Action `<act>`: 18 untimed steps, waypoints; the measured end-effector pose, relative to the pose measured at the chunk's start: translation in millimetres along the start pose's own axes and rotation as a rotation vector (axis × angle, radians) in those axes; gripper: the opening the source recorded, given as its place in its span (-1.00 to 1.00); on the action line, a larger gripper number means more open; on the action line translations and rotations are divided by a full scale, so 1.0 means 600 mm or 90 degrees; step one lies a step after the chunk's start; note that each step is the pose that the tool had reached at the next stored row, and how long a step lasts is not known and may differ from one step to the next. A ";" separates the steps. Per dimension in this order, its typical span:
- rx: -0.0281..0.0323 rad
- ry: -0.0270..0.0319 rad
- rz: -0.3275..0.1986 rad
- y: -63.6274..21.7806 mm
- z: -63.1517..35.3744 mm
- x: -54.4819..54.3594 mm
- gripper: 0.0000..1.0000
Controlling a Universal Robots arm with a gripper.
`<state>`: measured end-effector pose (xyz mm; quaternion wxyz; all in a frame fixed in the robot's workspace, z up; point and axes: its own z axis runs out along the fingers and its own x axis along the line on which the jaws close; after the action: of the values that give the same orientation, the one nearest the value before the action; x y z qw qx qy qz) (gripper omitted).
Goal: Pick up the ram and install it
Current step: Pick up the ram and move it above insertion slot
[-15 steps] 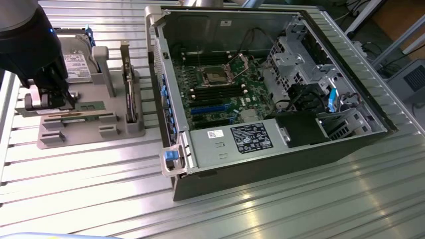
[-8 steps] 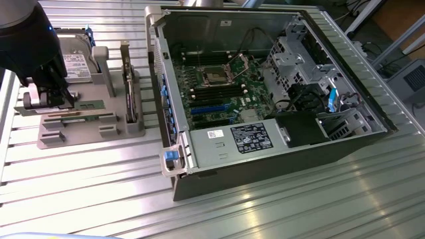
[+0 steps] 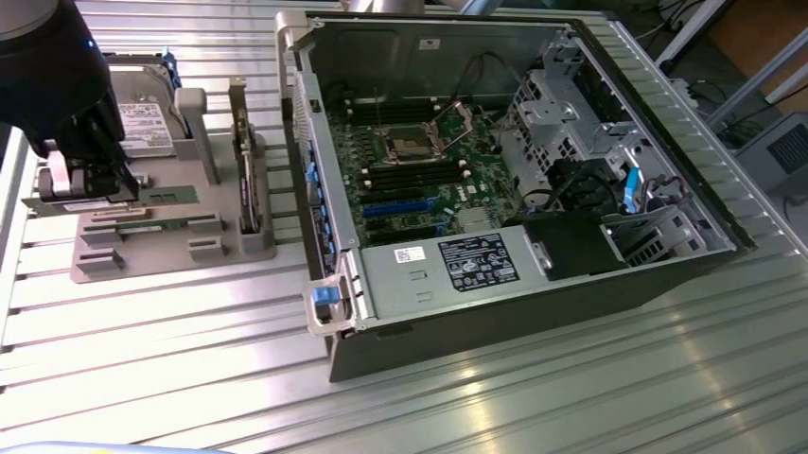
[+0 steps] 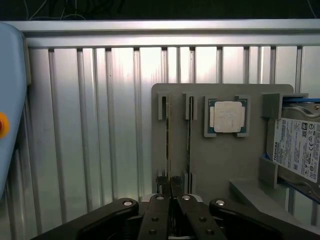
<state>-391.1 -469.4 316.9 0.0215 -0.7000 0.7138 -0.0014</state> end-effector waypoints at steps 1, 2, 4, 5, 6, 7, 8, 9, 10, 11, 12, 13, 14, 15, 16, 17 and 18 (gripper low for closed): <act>-0.0001 0.0000 0.000 0.000 -0.001 0.000 -0.76; 0.0000 0.0000 0.000 0.000 -0.003 0.000 -0.76; 0.0000 -0.0001 0.000 0.000 -0.005 0.000 -0.76; 0.0000 -0.0001 0.000 0.000 -0.006 0.000 -0.76; 0.0000 0.0000 0.000 0.000 -0.007 0.000 -0.76; 0.0000 0.0000 0.000 0.000 -0.008 0.000 -0.76; 0.0000 0.0000 0.000 0.000 -0.008 0.000 -0.76; 0.0000 0.0000 0.000 0.000 -0.009 0.000 -0.76; 0.0000 0.0000 0.000 0.000 -0.009 0.000 -0.76; 0.0001 -0.0001 0.000 0.000 -0.009 0.000 -0.76; 0.0000 0.0000 0.000 0.000 -0.009 0.000 -0.76; 0.0000 0.0000 0.000 0.000 -0.009 0.000 -0.76; 0.0000 -0.0001 0.000 0.000 -0.009 0.000 -0.76; 0.0000 0.0000 0.000 0.000 -0.010 0.000 -0.76; 0.0000 0.0000 0.000 0.000 -0.010 0.000 -0.76; 0.0000 0.0000 0.000 0.000 -0.010 0.000 -0.76; 0.0000 0.0000 0.000 0.000 -0.011 0.000 -0.76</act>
<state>-391.1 -469.4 323.4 0.0215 -0.7000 0.7138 -0.0014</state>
